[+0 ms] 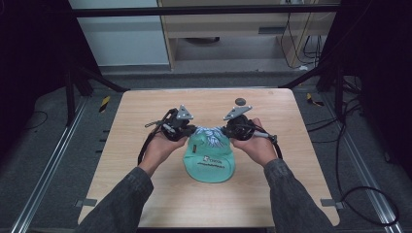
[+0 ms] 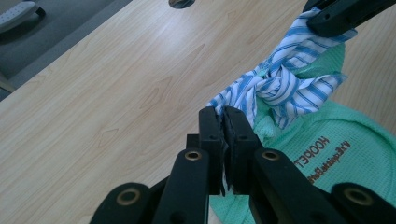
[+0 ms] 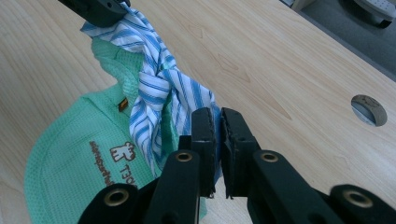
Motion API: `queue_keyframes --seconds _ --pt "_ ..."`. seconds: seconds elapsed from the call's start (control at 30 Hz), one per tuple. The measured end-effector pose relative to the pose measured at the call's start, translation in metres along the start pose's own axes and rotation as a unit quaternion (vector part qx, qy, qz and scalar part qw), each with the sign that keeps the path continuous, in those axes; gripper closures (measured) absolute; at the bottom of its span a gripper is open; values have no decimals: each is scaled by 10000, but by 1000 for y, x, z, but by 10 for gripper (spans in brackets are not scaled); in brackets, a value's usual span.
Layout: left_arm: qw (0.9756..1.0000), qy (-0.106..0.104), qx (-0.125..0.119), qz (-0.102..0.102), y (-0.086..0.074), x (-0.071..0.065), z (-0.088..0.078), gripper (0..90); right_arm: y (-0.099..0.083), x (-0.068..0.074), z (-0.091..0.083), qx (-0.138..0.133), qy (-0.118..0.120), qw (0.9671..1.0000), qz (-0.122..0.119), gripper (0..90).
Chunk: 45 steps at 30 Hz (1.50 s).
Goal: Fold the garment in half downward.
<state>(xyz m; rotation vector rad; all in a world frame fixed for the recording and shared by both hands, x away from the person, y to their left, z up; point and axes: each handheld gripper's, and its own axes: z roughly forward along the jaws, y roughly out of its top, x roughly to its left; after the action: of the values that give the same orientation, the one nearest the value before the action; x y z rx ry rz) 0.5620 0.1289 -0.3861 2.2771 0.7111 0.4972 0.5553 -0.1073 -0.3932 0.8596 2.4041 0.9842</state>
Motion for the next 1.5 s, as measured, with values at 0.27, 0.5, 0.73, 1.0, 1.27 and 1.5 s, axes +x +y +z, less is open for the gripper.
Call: queue_keyframes --seconds 0.27,0.5,0.73,1.0,1.27,1.5 --pt "9999 -14 -103 43 -7 -9 -4 868 -6 7 -5 -62 38 10000 -62 844" --pt "9999 -30 -108 87 -14 -16 -5 868 -16 15 -5 -59 87 9999 -107 844" --pt "9999 -99 -111 31 -22 -20 -4 868 -22 20 -5 -56 131 9998 -139 843" --pt "9998 -131 -160 6 -32 -26 -6 867 -28 30 -7 -69 198 9995 -214 842" --pt "9994 -194 -272 -89 -40 -32 -6 867 -34 35 -8 -41 222 9994 -272 842" --pt "9993 -231 -284 -70 -45 -37 -5 866 -39 37 -8 -13 243 9992 -315 842"
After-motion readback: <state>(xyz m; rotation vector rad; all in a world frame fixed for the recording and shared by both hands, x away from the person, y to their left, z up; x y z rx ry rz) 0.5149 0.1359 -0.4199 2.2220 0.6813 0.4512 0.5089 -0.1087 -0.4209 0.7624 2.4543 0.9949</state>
